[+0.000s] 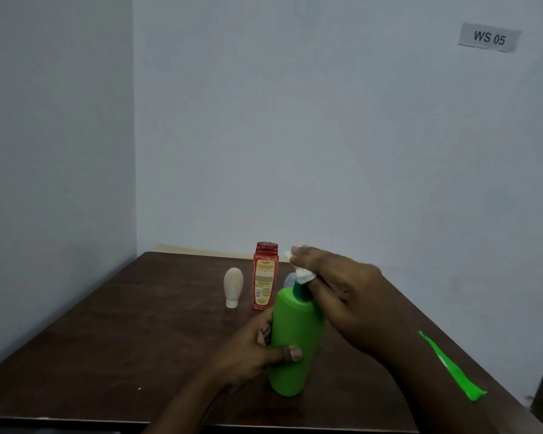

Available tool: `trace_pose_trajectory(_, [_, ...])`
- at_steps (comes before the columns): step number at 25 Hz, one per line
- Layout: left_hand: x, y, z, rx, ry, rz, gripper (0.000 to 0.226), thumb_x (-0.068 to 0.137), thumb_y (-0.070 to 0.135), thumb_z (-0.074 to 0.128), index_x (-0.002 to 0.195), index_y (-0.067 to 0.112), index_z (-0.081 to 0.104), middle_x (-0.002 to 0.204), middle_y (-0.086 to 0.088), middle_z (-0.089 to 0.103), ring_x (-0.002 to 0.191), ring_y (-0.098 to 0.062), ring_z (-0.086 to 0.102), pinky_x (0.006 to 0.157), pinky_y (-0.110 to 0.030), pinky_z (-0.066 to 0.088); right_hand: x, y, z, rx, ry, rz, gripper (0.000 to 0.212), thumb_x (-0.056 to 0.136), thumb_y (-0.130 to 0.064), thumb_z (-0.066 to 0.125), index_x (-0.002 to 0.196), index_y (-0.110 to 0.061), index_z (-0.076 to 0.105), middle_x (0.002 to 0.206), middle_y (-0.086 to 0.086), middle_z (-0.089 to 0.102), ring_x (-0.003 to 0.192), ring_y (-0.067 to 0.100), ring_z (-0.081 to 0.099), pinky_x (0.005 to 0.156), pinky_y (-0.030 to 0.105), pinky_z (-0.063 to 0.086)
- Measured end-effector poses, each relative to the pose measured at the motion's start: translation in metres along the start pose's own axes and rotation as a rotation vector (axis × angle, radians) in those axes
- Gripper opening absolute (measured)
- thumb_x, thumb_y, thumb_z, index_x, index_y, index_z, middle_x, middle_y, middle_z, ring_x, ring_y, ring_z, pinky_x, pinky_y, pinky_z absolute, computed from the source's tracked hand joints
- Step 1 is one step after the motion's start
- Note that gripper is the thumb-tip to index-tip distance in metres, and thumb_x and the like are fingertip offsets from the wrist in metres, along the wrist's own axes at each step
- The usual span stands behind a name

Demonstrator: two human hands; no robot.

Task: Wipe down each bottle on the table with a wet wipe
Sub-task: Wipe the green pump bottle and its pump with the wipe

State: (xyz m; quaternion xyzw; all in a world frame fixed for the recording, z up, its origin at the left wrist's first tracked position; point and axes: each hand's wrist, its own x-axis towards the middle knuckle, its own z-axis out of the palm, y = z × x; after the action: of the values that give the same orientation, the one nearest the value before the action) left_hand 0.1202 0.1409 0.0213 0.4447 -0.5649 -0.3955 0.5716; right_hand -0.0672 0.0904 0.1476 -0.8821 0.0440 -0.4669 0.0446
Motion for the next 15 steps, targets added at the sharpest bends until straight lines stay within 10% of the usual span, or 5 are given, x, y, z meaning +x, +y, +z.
trace_pose_trajectory(6, [-0.001,-0.007,-0.011,0.082,0.011,-0.042,0.072,0.084,-0.005,0.075,0.145,0.019,0.046,0.139,-0.004,0.064,0.129,-0.022,0.061,0.106,-0.046,0.051,-0.027,0.013,-0.012,0.082,0.234,0.121,0.016,0.091,-0.011,0.062,0.099,-0.015,0.075,0.095,-0.01,0.075,0.089,0.004,0.07,0.074,0.026,0.055])
trace_pose_trajectory(15, [0.009,-0.029,0.002,0.477,0.185,-0.059,0.077,0.069,0.03,0.09,0.136,0.035,0.053,0.124,0.013,0.07,0.109,-0.006,0.068,0.094,-0.037,0.059,-0.114,0.055,0.058,0.567,0.345,0.847,0.02,0.091,0.0,0.063,0.084,-0.013,0.077,0.077,0.005,0.077,0.069,0.011,0.069,0.058,0.013,0.05])
